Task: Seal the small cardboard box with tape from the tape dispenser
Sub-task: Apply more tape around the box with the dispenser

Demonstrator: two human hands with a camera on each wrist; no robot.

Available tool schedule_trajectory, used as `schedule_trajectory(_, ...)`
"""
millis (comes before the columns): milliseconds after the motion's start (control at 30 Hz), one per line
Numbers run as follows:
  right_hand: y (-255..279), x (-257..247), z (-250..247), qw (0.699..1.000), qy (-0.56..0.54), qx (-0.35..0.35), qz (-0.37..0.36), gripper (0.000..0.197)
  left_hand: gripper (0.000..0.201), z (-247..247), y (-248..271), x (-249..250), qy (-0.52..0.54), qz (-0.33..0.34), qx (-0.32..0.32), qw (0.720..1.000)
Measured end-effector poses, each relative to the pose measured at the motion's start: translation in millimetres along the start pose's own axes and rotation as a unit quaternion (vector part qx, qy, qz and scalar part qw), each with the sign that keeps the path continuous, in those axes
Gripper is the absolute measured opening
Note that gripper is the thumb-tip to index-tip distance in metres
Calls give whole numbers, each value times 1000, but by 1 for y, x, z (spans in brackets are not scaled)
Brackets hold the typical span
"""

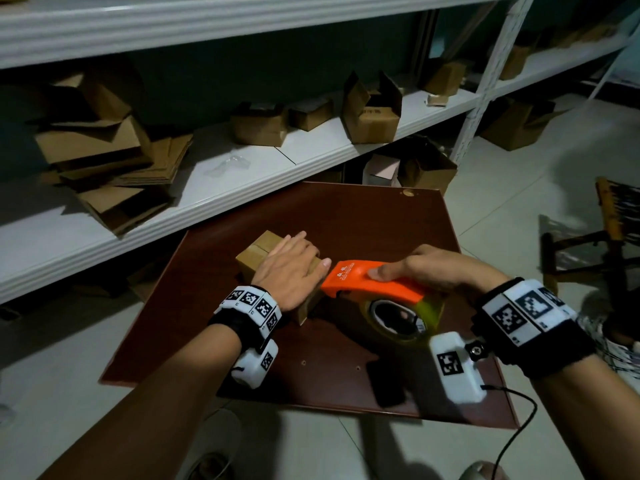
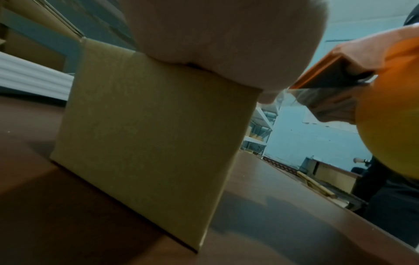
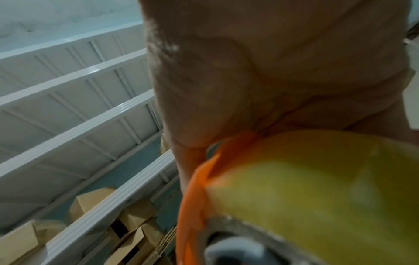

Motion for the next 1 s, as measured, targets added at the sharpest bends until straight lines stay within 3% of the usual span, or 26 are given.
schedule_trajectory(333, 0, 2, 0, 1000, -11, -11, 6, 101, 93, -2, 0, 3, 11, -4, -5, 1000)
schedule_trajectory(433, -1, 1, -1, 1000, 2, -10, -2, 105, 83, -5, 0, 4, 22, -12, -8, 1000)
schedule_trajectory(600, 1, 3, -2, 1000, 13, -20, 4, 119, 69, -4, 1, 3, 23, -12, -13, 1000)
schedule_trajectory(700, -4, 18, -16, 1000, 7, -14, 10, 140, 61, -3, 1, 3, 18, -14, -11, 1000)
schedule_trajectory(867, -1, 27, -15, 1000, -2, -18, 25, 117, 56, -3, 0, 5, 15, -13, -14, 1000)
schedule_trajectory(1000, 1, 24, -13, 999, 3, -13, 41, 128, 53, -6, 1, 6, 18, -19, -4, 1000)
Point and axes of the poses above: each hand's wrist, its own y-axis away from the middle knuckle, its own z-axis out of the palm, x = y × z, the point moved 9 cm from there along -y, towards the middle knuckle, and after that the axes turned 2 degrees about z, right-handed, at the moved point
